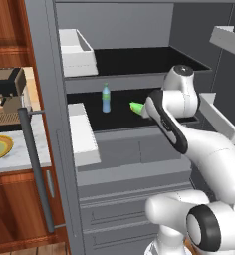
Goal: Pick corn from the fridge and place it on the plate on the counter.
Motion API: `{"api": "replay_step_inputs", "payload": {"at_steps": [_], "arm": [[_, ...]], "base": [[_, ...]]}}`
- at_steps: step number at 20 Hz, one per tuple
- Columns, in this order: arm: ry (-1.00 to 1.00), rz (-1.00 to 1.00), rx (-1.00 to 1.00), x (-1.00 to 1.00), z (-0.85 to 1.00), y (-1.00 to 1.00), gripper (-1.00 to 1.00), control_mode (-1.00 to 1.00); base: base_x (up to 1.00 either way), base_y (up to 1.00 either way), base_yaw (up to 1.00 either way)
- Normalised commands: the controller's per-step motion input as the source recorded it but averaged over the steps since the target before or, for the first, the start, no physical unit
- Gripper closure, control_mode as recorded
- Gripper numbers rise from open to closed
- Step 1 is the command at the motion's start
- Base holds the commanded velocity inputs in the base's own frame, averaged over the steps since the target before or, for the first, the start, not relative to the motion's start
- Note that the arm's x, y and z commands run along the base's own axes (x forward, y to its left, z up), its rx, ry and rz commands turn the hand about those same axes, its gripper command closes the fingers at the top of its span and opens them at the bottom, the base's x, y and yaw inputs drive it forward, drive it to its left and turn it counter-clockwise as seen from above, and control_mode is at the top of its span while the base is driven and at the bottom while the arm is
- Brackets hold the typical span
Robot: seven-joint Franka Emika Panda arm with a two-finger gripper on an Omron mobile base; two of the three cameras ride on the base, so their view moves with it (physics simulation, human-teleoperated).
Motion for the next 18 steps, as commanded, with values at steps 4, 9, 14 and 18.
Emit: {"api": "replay_step_inputs", "payload": {"at_steps": [4, 9, 14, 18], "arm": [[-0.03, 0.00, 0.00, 0.42, -0.01, -0.18, -1.00, -1.00], [0.00, 0.00, 0.00, 0.39, -0.11, -0.08, -1.00, -1.00], [0.00, 0.00, 0.00, 0.34, -0.20, -0.12, -1.00, -1.00], [0.00, 0.03, 0.00, 0.28, -0.26, -0.16, -1.00, -1.00]], "base": [[0.00, 0.00, 0.00], [0.00, 0.00, 0.00], [0.00, 0.00, 0.00], [0.00, 0.00, 0.00]]}}
